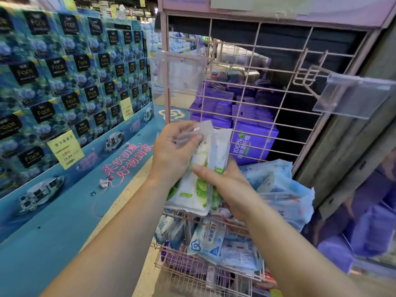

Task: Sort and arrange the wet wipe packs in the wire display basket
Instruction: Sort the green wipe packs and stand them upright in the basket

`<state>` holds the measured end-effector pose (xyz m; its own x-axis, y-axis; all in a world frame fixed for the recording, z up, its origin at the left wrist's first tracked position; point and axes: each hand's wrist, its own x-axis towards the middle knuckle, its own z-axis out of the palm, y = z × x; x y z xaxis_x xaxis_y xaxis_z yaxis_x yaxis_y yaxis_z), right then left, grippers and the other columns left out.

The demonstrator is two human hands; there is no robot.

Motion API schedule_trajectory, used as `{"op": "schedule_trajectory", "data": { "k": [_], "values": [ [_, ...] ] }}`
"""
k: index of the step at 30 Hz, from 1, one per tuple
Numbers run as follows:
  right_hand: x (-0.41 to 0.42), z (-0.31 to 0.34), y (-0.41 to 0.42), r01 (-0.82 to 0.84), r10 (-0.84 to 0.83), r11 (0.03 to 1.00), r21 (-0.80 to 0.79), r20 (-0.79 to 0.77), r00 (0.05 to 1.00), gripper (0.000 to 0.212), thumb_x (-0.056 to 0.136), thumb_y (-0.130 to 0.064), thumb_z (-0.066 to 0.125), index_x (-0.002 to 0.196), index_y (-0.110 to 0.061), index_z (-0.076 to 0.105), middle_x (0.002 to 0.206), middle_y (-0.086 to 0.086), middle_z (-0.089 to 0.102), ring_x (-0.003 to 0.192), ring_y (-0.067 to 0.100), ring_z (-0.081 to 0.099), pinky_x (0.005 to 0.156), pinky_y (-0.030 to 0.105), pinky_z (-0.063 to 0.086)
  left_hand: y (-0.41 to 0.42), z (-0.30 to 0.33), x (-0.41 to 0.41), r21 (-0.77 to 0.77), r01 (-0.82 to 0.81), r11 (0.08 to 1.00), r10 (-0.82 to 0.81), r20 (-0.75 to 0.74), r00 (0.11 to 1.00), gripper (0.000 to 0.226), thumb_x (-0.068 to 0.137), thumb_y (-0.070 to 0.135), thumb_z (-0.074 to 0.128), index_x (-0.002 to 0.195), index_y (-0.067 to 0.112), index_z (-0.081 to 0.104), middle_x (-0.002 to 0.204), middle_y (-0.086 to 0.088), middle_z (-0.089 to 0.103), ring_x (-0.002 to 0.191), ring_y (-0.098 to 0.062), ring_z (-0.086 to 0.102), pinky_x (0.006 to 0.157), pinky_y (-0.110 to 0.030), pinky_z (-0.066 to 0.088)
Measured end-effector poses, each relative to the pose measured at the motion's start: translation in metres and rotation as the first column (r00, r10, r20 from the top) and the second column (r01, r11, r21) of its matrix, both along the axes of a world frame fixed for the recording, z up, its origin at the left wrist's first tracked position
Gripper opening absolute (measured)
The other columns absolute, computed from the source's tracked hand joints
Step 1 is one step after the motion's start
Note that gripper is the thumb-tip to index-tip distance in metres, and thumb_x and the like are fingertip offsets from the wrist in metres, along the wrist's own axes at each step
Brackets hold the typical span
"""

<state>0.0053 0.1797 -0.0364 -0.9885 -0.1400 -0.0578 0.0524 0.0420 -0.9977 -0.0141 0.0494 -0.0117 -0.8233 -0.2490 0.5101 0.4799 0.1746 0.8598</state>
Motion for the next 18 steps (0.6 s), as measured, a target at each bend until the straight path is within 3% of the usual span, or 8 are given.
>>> {"op": "schedule_trajectory", "data": {
  "k": [3, 4, 5, 7, 9, 12, 14, 18],
  "values": [
    [-0.006, -0.005, -0.003, 0.114, -0.113, 0.994, 0.007, -0.026, 0.993, 0.073, 0.045, -0.041, 0.082, 0.11, -0.033, 0.05, 0.106, -0.004, 0.072, 0.092, 0.015, 0.072, 0.087, 0.042, 0.057, -0.008, -0.008, -0.008, 0.2, 0.053, 0.978, -0.107, 0.269, 0.957, 0.078, 0.063, 0.044, 0.082, 0.13, 0.024, 0.046, 0.115, -0.004, 0.066, 0.101, -0.014, 0.067, 0.089, -0.036, 0.054],
    [-0.008, -0.006, -0.002, 0.136, -0.135, 0.99, 0.024, -0.053, 0.989, 0.071, 0.046, -0.041, 0.081, 0.109, -0.034, 0.049, 0.105, -0.006, 0.072, 0.092, 0.014, 0.071, 0.086, 0.041, 0.058, -0.013, -0.013, -0.008, 0.286, 0.119, 0.951, -0.222, 0.359, 0.907, 0.091, 0.059, 0.056, 0.081, 0.135, 0.023, 0.044, 0.121, -0.007, 0.065, 0.107, -0.021, 0.066, 0.094, -0.044, 0.052],
    [-0.01, -0.006, -0.001, 0.155, -0.152, 0.987, 0.036, -0.075, 0.986, 0.072, 0.047, -0.041, 0.081, 0.111, -0.034, 0.049, 0.105, -0.007, 0.071, 0.092, 0.013, 0.071, 0.086, 0.04, 0.058, -0.018, -0.02, -0.006, 0.393, 0.229, 0.891, -0.391, 0.404, 0.827, 0.09, 0.062, 0.056, 0.079, 0.136, 0.018, 0.045, 0.123, -0.011, 0.065, 0.109, -0.028, 0.065, 0.096, -0.049, 0.05],
    [-0.015, -0.007, 0.001, 0.187, -0.181, 0.981, 0.044, -0.111, 0.977, 0.08, 0.047, -0.041, 0.082, 0.118, -0.03, 0.047, 0.108, -0.005, 0.07, 0.097, 0.014, 0.07, 0.087, 0.042, 0.057, -0.023, -0.032, 0.001, 0.486, 0.405, 0.775, -0.616, 0.439, 0.654, 0.057, 0.075, 0.026, 0.073, 0.126, 0.008, 0.056, 0.117, -0.017, 0.068, 0.106, -0.033, 0.067, 0.093, -0.048, 0.053],
    [-0.018, -0.012, 0.003, 0.176, -0.164, 0.98, 0.09, -0.128, 0.978, 0.088, 0.048, -0.037, 0.083, 0.126, -0.027, 0.042, 0.114, -0.005, 0.067, 0.102, 0.015, 0.067, 0.089, 0.043, 0.056, -0.026, -0.04, 0.004, 0.363, 0.51, 0.78, -0.626, 0.463, 0.627, 0.039, 0.077, -0.006, 0.062, 0.112, 0.01, 0.063, 0.111, -0.013, 0.072, 0.103, -0.028, 0.068, 0.089, -0.038, 0.056],
    [-0.026, -0.024, 0.006, 0.1, -0.097, 0.991, 0.083, -0.048, 0.994, 0.097, 0.047, -0.021, 0.085, 0.13, -0.025, 0.036, 0.12, 0.001, 0.065, 0.107, 0.019, 0.065, 0.091, 0.044, 0.055, -0.024, -0.049, 0.0, 0.152, 0.532, 0.833, -0.533, 0.479, 0.698, 0.05, 0.075, -0.025, 0.057, 0.103, 0.015, 0.066, 0.101, 0.001, 0.075, 0.098, -0.015, 0.069, 0.08, -0.021, 0.055],
    [-0.032, -0.031, 0.007, 0.025, -0.028, 0.998, 0.065, 0.033, 0.999, 0.097, 0.047, -0.006, 0.082, 0.132, -0.019, 0.037, 0.122, 0.008, 0.065, 0.107, 0.023, 0.065, 0.091, 0.047, 0.054, -0.02, -0.059, -0.001, 0.069, 0.508, 0.859, -0.468, 0.508, 0.723, 0.05, 0.071, -0.024, 0.06, 0.101, 0.015, 0.066, 0.096, 0.003, 0.076, 0.096, -0.015, 0.07, 0.081, -0.024, 0.056],
    [-0.041, -0.038, 0.005, -0.049, 0.042, 0.995, 0.085, 0.083, 0.996, 0.082, 0.045, -0.003, 0.074, 0.124, -0.01, 0.053, 0.115, 0.01, 0.07, 0.107, 0.025, 0.066, 0.094, 0.048, 0.052, -0.019, -0.072, -0.004, -0.095, 0.433, 0.896, -0.322, 0.532, 0.783, 0.064, 0.054, 0.007, 0.074, 0.115, 0.015, 0.059, 0.109, -0.003, 0.072, 0.105, -0.02, 0.067, 0.097, -0.044, 0.05]
  ]
}}
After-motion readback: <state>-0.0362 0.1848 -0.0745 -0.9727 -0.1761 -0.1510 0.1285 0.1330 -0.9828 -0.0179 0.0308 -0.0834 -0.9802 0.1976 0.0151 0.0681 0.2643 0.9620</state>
